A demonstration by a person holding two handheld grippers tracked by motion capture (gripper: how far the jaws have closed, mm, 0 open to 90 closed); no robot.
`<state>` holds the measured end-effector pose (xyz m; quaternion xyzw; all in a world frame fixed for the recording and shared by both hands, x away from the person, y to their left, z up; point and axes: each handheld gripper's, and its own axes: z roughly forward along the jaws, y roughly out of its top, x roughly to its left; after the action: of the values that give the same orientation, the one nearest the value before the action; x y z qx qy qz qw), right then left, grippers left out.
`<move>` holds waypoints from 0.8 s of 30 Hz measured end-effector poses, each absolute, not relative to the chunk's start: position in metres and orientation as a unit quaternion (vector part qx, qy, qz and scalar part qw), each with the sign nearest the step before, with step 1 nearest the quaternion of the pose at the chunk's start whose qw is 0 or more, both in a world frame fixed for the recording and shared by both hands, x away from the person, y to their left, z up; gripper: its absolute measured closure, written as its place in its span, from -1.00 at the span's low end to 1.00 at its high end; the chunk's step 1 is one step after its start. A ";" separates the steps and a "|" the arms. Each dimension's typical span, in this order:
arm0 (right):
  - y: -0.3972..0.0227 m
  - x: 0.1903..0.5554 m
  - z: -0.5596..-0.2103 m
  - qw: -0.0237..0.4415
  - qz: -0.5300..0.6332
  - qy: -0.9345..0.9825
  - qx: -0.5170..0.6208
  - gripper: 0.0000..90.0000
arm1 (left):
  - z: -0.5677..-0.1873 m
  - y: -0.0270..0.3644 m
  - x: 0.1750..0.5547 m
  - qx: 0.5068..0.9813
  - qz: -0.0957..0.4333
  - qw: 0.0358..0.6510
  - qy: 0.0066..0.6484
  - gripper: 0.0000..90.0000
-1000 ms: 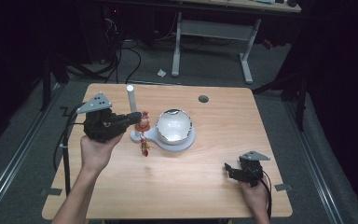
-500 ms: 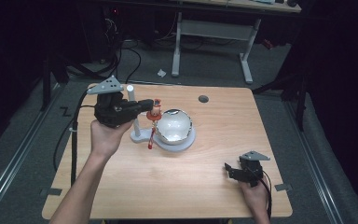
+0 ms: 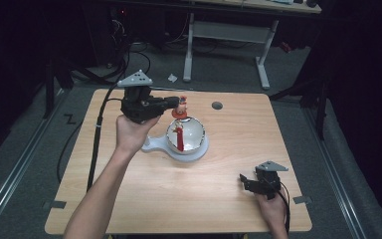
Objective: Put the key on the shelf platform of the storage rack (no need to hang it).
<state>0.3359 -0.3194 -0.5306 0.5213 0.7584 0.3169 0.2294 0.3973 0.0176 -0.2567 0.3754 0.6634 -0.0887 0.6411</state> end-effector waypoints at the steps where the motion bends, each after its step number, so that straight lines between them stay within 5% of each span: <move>1: -0.319 0.336 -0.531 0.229 0.317 0.759 0.521 -0.38 | -0.258 0.016 0.400 0.377 -0.088 0.642 0.662 0.97; 24: -0.319 0.335 -0.531 0.228 0.318 0.759 0.521 -0.38 | -0.291 -0.019 0.431 0.377 -0.067 0.623 0.682 0.97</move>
<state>0.3355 -0.3193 -0.5305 0.5209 0.7588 0.3177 0.2281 0.4309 -0.0187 -0.2908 0.3766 0.6819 -0.0674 0.6235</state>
